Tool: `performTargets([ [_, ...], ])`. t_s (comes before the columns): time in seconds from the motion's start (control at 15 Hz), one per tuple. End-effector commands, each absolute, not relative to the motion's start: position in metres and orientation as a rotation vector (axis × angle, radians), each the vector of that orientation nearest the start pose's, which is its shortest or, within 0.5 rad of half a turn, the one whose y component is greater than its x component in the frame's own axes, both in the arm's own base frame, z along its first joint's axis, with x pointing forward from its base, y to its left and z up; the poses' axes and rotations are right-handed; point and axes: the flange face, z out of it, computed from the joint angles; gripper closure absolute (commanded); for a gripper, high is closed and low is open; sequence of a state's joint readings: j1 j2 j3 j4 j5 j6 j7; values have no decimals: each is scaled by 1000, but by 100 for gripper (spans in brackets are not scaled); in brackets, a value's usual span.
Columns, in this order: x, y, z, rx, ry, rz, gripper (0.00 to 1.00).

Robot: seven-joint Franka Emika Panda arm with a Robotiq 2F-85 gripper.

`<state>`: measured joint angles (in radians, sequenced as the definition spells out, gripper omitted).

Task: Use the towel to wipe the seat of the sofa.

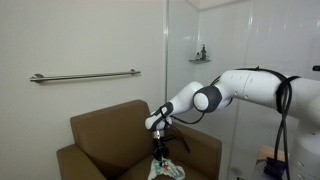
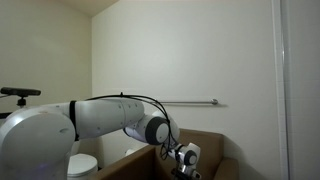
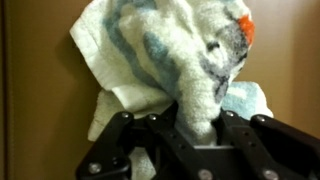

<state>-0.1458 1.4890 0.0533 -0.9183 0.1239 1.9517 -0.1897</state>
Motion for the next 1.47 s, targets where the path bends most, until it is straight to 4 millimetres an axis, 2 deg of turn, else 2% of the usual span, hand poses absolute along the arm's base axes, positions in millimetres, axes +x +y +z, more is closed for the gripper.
performTargets([
  [0.0, 638, -59, -105, -2685, -100, 756, 91],
  [0.4, 572, -52, -143, -2467, -278, 988, 91],
  [0.6, 553, -55, -152, -2451, -272, 1048, 91],
  [0.73, 549, -55, -150, -2482, -265, 1043, 91],
  [1.0, 568, -64, -157, -2597, -193, 938, 92],
  [1.27, 599, -74, -134, -2648, -116, 875, 91],
  [1.4, 623, -76, -117, -2707, -77, 811, 91],
])
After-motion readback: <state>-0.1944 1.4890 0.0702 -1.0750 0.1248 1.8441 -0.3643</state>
